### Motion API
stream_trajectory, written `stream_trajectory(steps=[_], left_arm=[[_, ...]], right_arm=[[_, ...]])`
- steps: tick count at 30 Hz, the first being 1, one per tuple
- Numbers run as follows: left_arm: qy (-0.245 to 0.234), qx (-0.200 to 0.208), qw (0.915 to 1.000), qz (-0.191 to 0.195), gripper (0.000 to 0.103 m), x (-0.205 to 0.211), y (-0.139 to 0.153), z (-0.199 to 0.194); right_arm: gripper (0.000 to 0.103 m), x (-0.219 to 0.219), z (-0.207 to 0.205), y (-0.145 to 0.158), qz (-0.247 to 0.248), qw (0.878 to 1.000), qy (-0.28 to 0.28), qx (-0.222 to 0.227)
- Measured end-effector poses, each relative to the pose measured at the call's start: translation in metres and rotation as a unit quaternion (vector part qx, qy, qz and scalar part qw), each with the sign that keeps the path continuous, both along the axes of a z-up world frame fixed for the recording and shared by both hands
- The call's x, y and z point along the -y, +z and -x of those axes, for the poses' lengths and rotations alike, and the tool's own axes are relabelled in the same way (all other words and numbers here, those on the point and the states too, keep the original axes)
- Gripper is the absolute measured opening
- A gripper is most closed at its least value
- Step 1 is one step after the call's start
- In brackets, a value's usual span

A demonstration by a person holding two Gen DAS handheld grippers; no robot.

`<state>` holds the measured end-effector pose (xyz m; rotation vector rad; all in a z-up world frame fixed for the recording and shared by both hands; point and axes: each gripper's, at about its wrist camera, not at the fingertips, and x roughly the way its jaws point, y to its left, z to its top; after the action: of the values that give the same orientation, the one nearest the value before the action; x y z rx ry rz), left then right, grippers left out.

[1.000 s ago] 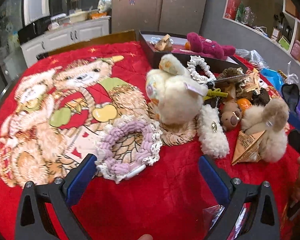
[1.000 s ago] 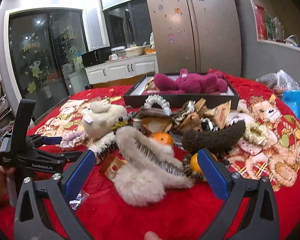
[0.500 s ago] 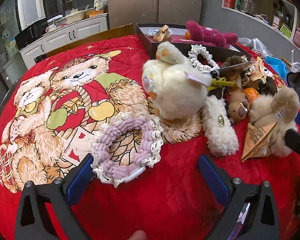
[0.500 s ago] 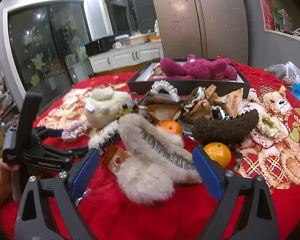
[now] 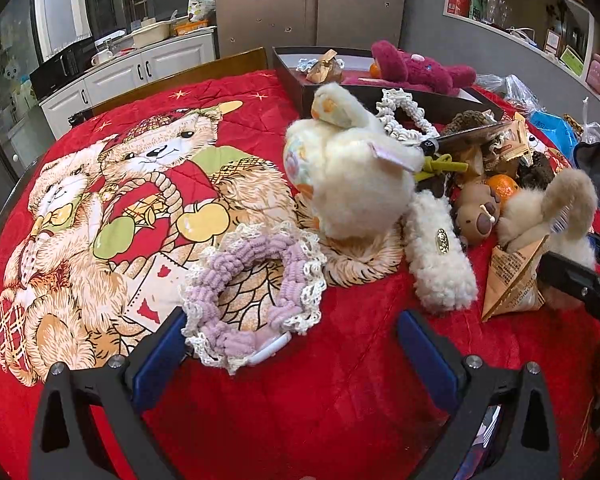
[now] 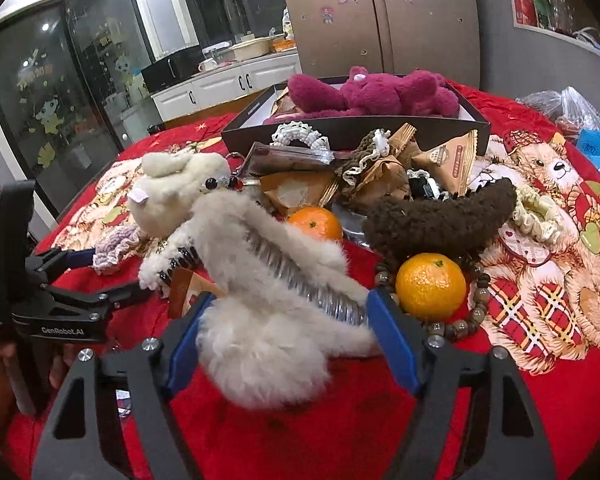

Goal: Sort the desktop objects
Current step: 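Grasp the pink crocheted ring with the left tool while the right tool grasps the white fluffy plush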

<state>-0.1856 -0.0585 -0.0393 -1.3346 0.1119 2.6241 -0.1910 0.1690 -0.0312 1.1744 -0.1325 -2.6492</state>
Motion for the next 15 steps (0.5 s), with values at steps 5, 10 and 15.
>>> stream_trajectory(steps=[5, 10, 15], left_arm=[[0.0, 0.0, 1.0, 0.001, 0.103, -0.001, 0.0, 0.0], [0.0, 0.0, 1.0, 0.002, 0.103, -0.001, 0.0, 0.0], [0.0, -0.001, 1.0, 0.001, 0.103, -0.001, -0.001, 0.0]], right_arm=[[0.103, 0.022, 0.01, -0.015, -0.084, 0.995, 0.002, 0.053], [0.103, 0.021, 0.008, -0.008, -0.082, 0.995, 0.001, 0.055], [0.103, 0.012, 0.006, -0.002, -0.041, 0.998, 0.003, 0.05]])
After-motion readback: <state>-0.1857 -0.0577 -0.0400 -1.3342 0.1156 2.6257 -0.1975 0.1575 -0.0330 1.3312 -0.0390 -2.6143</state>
